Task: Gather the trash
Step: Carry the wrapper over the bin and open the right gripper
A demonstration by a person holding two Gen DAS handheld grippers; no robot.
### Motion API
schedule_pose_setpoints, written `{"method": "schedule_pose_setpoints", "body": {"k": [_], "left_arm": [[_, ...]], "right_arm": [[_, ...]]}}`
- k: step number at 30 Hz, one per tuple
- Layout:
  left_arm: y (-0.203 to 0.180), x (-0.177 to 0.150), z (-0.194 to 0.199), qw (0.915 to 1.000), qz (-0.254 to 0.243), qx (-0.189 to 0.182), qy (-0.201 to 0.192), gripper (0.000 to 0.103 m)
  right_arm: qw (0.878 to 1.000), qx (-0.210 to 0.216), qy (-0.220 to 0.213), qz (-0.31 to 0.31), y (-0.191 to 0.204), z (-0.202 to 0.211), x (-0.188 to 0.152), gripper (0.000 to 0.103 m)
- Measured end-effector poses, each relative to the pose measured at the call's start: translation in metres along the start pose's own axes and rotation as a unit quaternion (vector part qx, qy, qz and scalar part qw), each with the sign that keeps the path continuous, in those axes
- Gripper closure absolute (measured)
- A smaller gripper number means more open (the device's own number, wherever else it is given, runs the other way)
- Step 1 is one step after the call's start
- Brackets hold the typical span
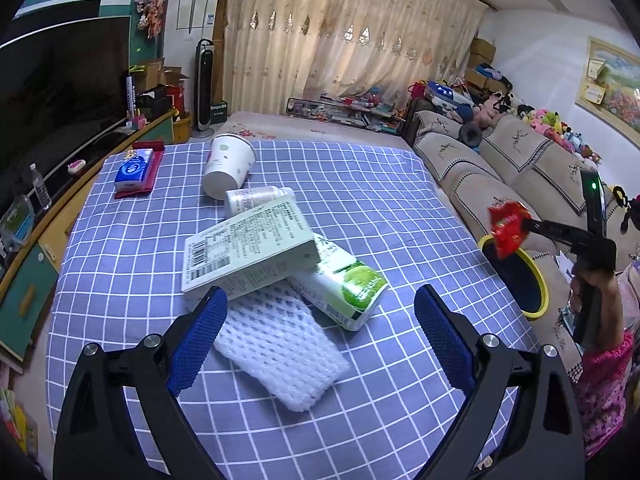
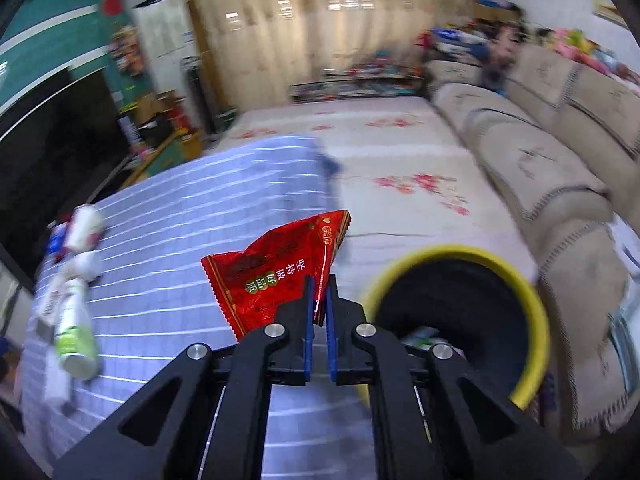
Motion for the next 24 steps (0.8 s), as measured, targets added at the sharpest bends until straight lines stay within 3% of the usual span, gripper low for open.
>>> {"method": "schedule_pose_setpoints", "body": {"k": [8,17,21,24], "left_arm": [[-0.016,0.001,-0.003,0.9999,-0.013,0.001,0.005,0.010],[-0.016,0.000,-0.003,0.9998,-0.016,0.008,0.007,0.010],[-0.013,-0.001,-0.005,0.9999,-0.012,0.008,0.009,0.010],[-0.010,-0.001,-0.008,0.9998,-0.010,0.010,0.011,0.010]], "right_arm": [[0.994,-0.067,0.029,-0.077,-0.099,-0.028,-0.024,0.096],[0.988,-0.097,0.078,-0.087,-0.123,-0.073,-0.050,0.089],[0.988,-0.103,0.081,-0.086,-0.125,-0.076,-0.057,0.056],[0.987,-0.112,0.072,-0.085,-0.124,-0.069,-0.056,0.051]]}}
Point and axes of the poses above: each gripper's, at about its wrist camera, not at the fingertips, and z roughly against the way its jaws point, y to its left, x to its top, the point moved 10 cm from there along -z, roughly the way its jaws point, and after that the axes turned 14 degrees about y, right-handed, at the moved point
